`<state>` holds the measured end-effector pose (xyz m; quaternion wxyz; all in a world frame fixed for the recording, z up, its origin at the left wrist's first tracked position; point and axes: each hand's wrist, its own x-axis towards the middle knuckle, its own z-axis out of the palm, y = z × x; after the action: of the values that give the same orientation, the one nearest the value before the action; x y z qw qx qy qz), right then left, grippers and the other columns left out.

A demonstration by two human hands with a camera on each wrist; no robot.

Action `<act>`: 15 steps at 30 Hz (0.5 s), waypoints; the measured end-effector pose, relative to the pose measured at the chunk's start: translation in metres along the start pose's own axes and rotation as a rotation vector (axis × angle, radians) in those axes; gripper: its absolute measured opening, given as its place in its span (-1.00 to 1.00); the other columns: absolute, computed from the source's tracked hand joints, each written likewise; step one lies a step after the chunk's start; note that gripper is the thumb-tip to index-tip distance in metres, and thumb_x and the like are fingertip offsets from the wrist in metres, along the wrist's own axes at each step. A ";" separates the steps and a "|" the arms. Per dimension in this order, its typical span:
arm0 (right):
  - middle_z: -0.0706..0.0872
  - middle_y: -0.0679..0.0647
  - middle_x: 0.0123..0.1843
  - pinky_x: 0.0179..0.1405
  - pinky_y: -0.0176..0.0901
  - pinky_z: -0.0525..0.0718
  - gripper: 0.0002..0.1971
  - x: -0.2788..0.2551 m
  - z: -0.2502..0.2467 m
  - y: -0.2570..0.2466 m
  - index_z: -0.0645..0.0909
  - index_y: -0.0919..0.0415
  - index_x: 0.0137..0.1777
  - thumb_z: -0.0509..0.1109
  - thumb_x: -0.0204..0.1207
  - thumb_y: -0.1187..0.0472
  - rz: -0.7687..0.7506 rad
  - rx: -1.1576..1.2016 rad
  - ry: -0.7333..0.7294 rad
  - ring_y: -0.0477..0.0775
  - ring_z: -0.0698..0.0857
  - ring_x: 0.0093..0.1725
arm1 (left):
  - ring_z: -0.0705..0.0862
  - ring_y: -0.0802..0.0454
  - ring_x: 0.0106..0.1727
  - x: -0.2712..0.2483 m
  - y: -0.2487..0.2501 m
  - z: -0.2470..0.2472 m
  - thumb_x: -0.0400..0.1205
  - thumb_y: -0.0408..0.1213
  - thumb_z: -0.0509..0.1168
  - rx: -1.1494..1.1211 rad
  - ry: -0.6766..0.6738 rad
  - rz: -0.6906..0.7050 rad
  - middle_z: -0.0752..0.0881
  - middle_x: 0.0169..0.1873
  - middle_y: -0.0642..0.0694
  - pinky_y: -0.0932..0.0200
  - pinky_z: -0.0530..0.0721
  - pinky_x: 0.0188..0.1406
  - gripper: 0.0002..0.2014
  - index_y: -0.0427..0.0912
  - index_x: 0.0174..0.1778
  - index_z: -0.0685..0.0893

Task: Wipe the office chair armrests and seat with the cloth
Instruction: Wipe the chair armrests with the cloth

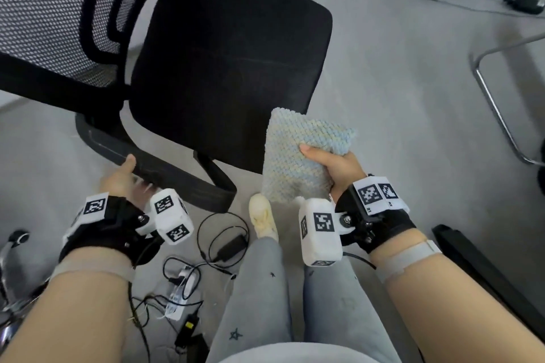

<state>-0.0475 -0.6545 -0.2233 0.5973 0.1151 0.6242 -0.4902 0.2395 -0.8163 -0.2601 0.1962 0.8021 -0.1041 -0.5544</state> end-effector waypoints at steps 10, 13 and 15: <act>0.62 0.37 0.30 0.30 0.20 0.59 -0.61 0.023 0.081 0.041 0.50 0.41 0.29 0.37 0.50 0.26 0.045 -0.333 -0.138 0.35 0.60 0.29 | 0.68 -0.07 0.04 0.005 -0.032 0.016 0.64 -0.24 0.19 -0.186 -0.291 -0.006 0.66 0.11 -0.17 -0.04 0.78 -0.15 -0.55 -0.29 0.44 0.37; 0.70 0.31 0.23 0.39 0.22 0.52 -0.57 0.035 0.085 0.054 0.62 0.31 0.18 0.46 0.37 0.09 0.031 -0.438 -0.108 0.32 0.64 0.23 | 0.70 -0.10 0.04 -0.013 -0.048 0.036 0.65 -0.25 0.18 -0.192 -0.360 -0.033 0.64 0.19 -0.23 -0.05 0.78 -0.16 -0.56 -0.31 0.44 0.38; 0.71 0.31 0.20 0.36 0.20 0.56 -0.65 0.041 0.075 0.055 0.64 0.30 0.15 0.46 0.39 0.17 0.033 -0.394 -0.053 0.32 0.66 0.21 | 0.71 -0.08 -0.01 -0.023 -0.055 0.047 0.65 -0.26 0.18 -0.195 -0.354 -0.009 0.67 0.10 -0.21 -0.06 0.79 -0.15 -0.59 -0.29 0.42 0.40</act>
<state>0.0290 -0.7017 -0.2699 0.6324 -0.0065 0.6903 -0.3515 0.1847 -0.7678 -0.2791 0.2491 0.6696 -0.0791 -0.6953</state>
